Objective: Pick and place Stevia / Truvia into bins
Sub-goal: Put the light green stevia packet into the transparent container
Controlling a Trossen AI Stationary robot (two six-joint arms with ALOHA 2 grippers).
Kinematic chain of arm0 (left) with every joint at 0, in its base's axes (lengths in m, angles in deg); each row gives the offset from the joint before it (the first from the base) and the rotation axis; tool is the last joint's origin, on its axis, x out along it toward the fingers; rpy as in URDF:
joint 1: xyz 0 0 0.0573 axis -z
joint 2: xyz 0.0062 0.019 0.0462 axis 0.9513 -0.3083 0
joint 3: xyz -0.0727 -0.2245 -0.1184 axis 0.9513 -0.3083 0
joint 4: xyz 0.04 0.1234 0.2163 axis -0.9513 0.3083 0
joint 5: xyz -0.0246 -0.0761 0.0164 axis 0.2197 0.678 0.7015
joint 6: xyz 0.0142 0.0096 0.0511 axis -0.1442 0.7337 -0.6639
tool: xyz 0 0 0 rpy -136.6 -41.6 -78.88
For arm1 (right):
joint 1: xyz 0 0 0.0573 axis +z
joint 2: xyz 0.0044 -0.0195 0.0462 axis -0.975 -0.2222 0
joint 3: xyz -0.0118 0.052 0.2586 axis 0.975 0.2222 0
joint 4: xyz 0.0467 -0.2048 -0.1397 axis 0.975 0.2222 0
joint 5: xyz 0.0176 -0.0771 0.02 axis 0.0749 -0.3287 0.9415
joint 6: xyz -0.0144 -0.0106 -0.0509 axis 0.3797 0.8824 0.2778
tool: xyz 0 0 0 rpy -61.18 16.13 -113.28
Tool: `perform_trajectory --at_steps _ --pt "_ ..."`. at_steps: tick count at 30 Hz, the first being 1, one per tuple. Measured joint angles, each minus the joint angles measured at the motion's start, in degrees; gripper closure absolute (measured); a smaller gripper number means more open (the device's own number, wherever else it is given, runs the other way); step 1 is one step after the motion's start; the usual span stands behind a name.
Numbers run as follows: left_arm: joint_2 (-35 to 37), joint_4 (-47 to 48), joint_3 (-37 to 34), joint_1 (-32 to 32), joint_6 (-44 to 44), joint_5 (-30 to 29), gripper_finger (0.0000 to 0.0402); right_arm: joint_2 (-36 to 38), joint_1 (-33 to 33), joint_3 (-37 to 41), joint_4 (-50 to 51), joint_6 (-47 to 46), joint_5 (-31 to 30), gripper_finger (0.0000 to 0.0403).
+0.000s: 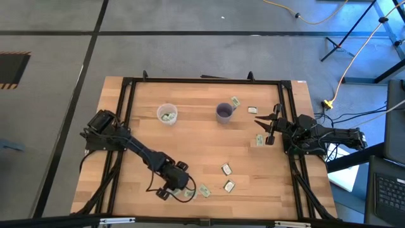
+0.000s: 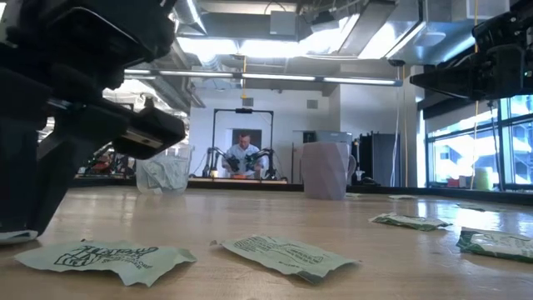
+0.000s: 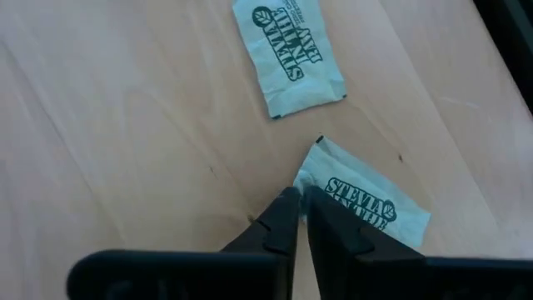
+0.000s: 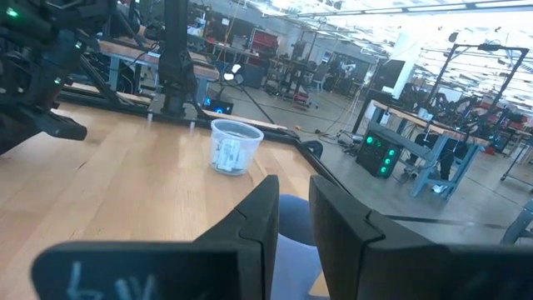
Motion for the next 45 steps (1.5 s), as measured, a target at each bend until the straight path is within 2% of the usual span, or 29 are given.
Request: perform_trajectory --at_steps 5,11,21,23,25,32,35,37,45 --pt "0.0 -0.1 0.0 -1.0 0.2 0.1 0.0399 0.0 0.0 0.0 0.0 0.0 0.0 0.0328" --pt "1.0 0.8 -0.2 -3.7 0.2 2.1 0.04 0.0 0.0 0.0 0.0 0.1 0.0 0.0328" --pt "12.4 6.1 -0.3 -9.2 2.2 2.1 0.0399 0.0 0.0 0.0 0.0 0.1 0.0 0.0328" --pt "16.1 9.7 -0.2 -10.7 4.1 -1.7 0.0399 0.0 0.0 0.0 0.0 0.1 0.0 0.0328" --pt "19.6 14.4 -0.2 -12.3 6.9 -8.6 0.04 0.0 0.0 0.0 0.0 0.1 0.0 0.0328" --pt "30.7 30.3 -0.2 -18.1 16.7 -43.9 0.0399 0.0 0.0 0.0 0.0 0.1 0.0 0.0328" --pt "33.4 33.2 -0.2 -21.2 20.1 -54.2 0.0399 0.0 0.0 0.0 0.0 0.1 0.0 0.0328" --pt "34.1 33.5 -0.2 -23.7 22.4 -55.4 0.04 0.0 0.0 0.0 0.0 0.1 0.0 0.0328" --pt "32.9 33.8 -2.5 -32.6 26.6 -49.4 0.04 0.0 0.0 0.0 0.0 0.3 0.0 0.0328"
